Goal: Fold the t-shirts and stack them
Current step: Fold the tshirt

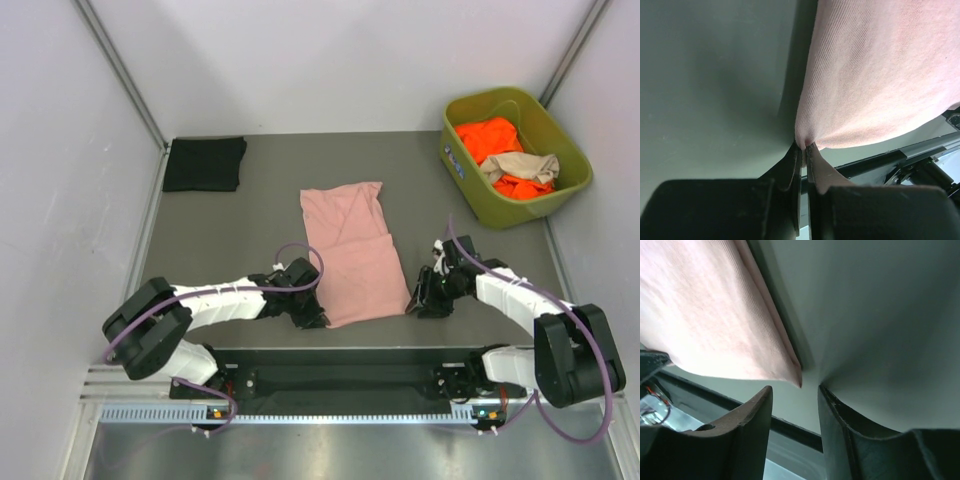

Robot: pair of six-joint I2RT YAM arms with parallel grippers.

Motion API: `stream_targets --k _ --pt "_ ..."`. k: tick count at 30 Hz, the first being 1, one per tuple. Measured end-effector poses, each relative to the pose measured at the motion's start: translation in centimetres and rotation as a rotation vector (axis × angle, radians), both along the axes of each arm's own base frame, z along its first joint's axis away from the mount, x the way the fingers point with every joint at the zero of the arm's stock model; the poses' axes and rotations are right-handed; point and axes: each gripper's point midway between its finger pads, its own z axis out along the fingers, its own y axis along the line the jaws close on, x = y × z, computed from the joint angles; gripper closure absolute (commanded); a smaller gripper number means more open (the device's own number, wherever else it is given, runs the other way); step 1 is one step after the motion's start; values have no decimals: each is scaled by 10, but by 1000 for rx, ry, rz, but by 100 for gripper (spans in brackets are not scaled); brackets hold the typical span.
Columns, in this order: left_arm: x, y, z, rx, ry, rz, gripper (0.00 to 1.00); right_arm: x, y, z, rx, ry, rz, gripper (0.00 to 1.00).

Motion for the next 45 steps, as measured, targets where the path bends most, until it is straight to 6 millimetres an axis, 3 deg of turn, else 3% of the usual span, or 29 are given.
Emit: stream_targets --k 8,11,14,24,36,41,45 --pt "0 -1 0 1 -1 -13 100 12 9 -1 47 -22 -30 64" --pt "-1 -1 0 1 0 -13 100 16 12 -2 63 -21 -38 73" --pt "-1 0 0 2 -1 -15 100 17 14 -6 70 -23 -41 99" --pt "-3 6 3 24 -23 -45 100 10 9 -4 46 -67 -26 100" --pt "-15 18 40 28 -55 -96 100 -27 26 27 71 -125 66 100" --pt "5 14 72 38 -122 -95 100 -5 31 59 58 -154 58 100" --pt "53 23 104 24 -197 -33 100 38 44 97 60 -220 62 100"
